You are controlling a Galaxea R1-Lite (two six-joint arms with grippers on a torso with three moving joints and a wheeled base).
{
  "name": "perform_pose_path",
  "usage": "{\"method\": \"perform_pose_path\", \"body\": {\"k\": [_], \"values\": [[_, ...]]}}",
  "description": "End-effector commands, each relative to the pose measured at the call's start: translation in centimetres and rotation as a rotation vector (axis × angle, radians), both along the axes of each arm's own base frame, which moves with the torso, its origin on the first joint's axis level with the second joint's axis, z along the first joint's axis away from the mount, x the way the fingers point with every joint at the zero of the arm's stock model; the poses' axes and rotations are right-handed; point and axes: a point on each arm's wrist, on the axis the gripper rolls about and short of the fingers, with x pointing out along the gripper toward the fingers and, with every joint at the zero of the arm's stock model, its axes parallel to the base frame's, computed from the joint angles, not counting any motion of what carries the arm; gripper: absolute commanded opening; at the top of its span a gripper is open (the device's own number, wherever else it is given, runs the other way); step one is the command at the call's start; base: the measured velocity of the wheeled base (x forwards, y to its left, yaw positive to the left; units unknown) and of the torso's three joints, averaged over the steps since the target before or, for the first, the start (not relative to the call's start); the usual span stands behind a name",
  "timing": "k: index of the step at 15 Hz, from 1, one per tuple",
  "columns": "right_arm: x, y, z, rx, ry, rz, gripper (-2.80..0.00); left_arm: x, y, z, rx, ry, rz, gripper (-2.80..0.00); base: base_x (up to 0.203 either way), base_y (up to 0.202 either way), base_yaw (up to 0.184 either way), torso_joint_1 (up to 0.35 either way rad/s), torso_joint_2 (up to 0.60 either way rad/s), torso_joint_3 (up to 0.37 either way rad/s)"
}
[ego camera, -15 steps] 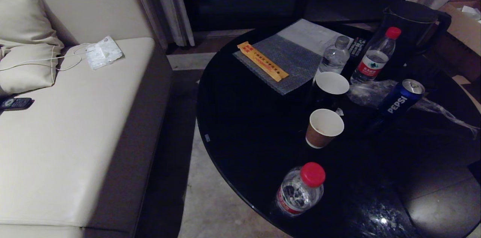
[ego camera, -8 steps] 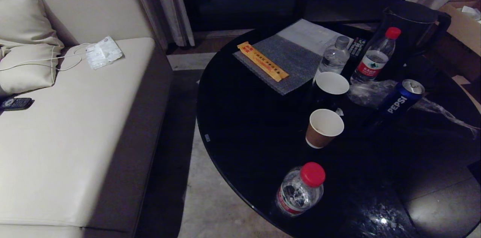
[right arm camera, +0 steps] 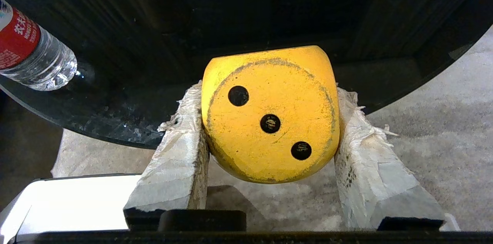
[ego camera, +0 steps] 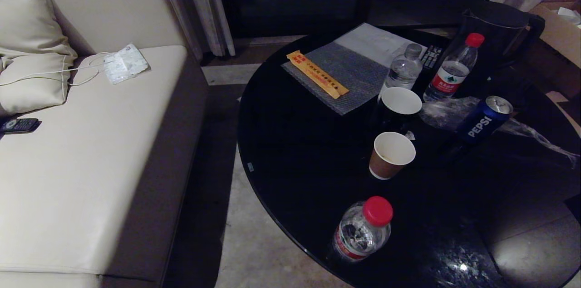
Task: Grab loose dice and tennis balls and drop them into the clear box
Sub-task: Put the toys in the box
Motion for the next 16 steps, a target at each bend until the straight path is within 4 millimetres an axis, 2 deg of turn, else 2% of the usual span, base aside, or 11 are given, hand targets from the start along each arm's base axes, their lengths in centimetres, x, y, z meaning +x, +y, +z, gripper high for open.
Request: {"method": "perform_pose_path", "body": {"k": [1, 16], "values": [[0.02, 0.00, -0.03, -0.001, 0.006, 0.000, -2.80, 0.02, 0.00, -0.04, 0.001, 0.003, 0.000, -2.80, 0.000, 0.000, 0.000, 0.000, 0.00, 0.000], [0.02, 0.00, -0.03, 0.000, 0.006, 0.000, -2.80, 0.02, -0.01, -0.04, 0.004, 0.003, -0.003, -2.80, 0.000, 0.000, 0.000, 0.000, 0.00, 0.000]]}}
